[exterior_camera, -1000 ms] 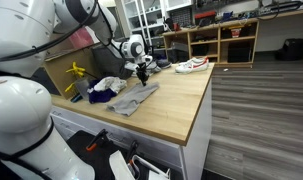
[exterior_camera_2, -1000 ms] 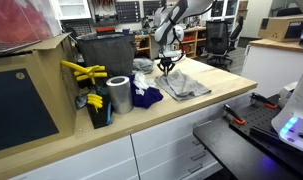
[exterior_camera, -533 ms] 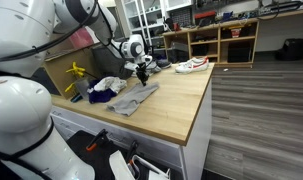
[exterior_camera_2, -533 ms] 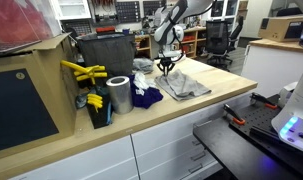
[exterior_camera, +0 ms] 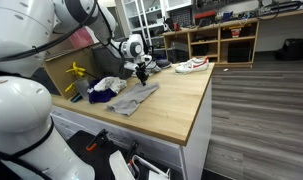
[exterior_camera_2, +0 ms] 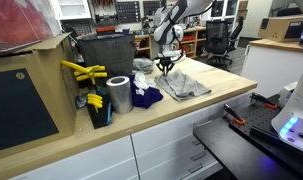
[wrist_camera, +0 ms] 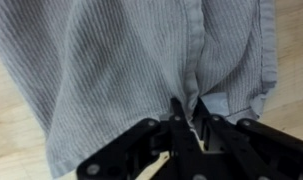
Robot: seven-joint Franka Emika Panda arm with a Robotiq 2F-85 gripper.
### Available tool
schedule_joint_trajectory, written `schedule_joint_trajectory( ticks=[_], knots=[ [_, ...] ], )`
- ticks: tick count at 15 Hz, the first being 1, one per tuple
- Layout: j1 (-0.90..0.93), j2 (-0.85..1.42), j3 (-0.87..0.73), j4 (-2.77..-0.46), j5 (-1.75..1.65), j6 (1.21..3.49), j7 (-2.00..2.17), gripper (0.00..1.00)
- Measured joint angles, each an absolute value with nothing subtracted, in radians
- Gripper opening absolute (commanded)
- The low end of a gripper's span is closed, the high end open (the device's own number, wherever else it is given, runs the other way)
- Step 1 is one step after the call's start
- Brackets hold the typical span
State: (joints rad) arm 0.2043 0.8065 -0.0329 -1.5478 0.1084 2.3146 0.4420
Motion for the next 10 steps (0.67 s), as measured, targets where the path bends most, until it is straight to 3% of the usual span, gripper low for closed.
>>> schedule_joint_trajectory(
  ticks=[2,5,6,7,8,10],
  knots=[
    [0.204,0.802,-0.033,-1.545,0.108,2.315,0.442,0.47],
    [0.204,0.791,-0.033,-1.539,0.108,2.315,0.442,0.69],
    [0.204,0.786,-0.033,-1.538,0.108,2.315,0.442,0.44],
    [0.204,0.781,-0.033,-1.537,0.108,2.315,0.442,0.31],
    [0.205,0.777,-0.033,-1.537,0.108,2.315,0.442,0.31],
    [0.205,0.77,-0.033,-1.537,0.108,2.314,0.442,0.17]
  ],
)
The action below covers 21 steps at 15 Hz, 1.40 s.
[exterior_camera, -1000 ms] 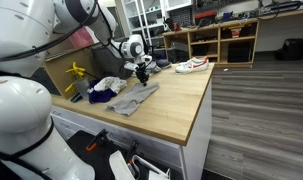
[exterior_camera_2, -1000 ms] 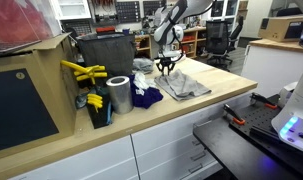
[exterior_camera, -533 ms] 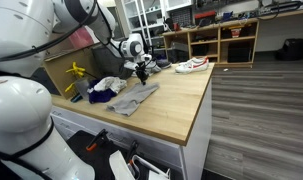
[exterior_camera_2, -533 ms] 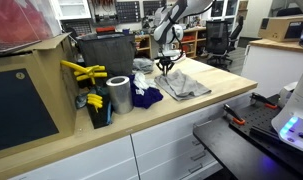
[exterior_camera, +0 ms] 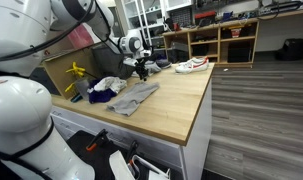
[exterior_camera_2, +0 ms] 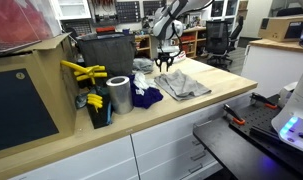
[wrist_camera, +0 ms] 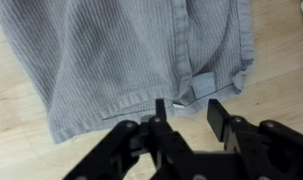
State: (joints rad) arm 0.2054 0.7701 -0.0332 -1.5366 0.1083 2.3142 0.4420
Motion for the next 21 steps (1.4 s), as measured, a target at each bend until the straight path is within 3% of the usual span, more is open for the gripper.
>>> schedule_joint_trajectory(
  ticks=[2,3,4,6,11,12,14,18,21],
  knots=[
    [0.207,0.769,-0.033,-1.537,0.108,2.314,0.442,0.01],
    [0.208,0.769,-0.033,-1.537,0.108,2.314,0.442,0.01],
    [0.209,0.769,-0.033,-1.537,0.108,2.312,0.442,0.35],
    [0.213,0.769,-0.032,-1.537,0.108,2.304,0.442,0.31],
    [0.222,0.77,-0.032,-1.538,0.108,2.294,0.442,0.67],
    [0.223,0.77,-0.032,-1.538,0.108,2.292,0.442,0.23],
    [0.224,0.77,-0.032,-1.538,0.108,2.289,0.442,0.27],
    [0.224,0.774,-0.032,-1.541,0.108,2.282,0.442,0.0],
    [0.224,0.78,-0.032,-1.542,0.108,2.282,0.442,0.0]
  ],
)
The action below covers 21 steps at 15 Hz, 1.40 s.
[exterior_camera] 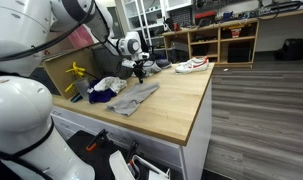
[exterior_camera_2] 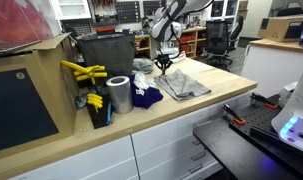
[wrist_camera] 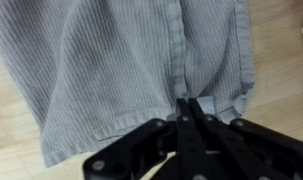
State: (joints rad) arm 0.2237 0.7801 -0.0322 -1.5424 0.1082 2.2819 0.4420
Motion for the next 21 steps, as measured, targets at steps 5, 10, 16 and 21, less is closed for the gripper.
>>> schedule_joint_trajectory(
  ticks=[5,10,16,21],
  knots=[
    [0.225,0.779,-0.032,-1.54,0.108,2.282,0.442,0.0],
    [0.232,0.747,-0.032,-1.536,0.107,2.283,0.442,0.0],
    [0.239,0.717,-0.009,-1.531,0.107,2.283,0.442,0.0],
    [0.248,0.724,0.015,-1.526,0.107,2.283,0.442,0.0]
  ],
)
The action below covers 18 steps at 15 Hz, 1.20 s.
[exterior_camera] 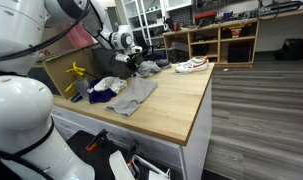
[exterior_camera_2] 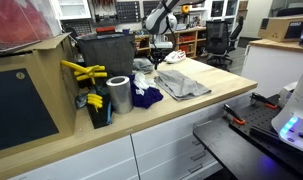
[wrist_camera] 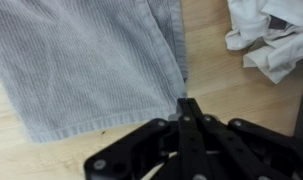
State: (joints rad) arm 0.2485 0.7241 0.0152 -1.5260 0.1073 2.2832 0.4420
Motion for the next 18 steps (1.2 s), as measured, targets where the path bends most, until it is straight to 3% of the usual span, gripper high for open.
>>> schedule_joint_trajectory(
  ticks=[1,2,10,11,13,18],
  knots=[
    [0.251,0.728,0.017,-1.523,0.107,2.283,0.442,0.01],
    [0.255,0.733,0.017,-1.519,0.107,2.284,0.442,0.19],
    [0.26,0.747,0.001,-1.502,0.079,2.328,0.442,0.79],
    [0.26,0.745,-0.003,-1.502,0.071,2.34,0.442,0.35],
    [0.26,0.739,-0.014,-1.506,0.05,2.352,0.442,0.41],
    [0.26,0.73,-0.041,-1.561,0.007,2.354,0.442,0.04]
  ],
)
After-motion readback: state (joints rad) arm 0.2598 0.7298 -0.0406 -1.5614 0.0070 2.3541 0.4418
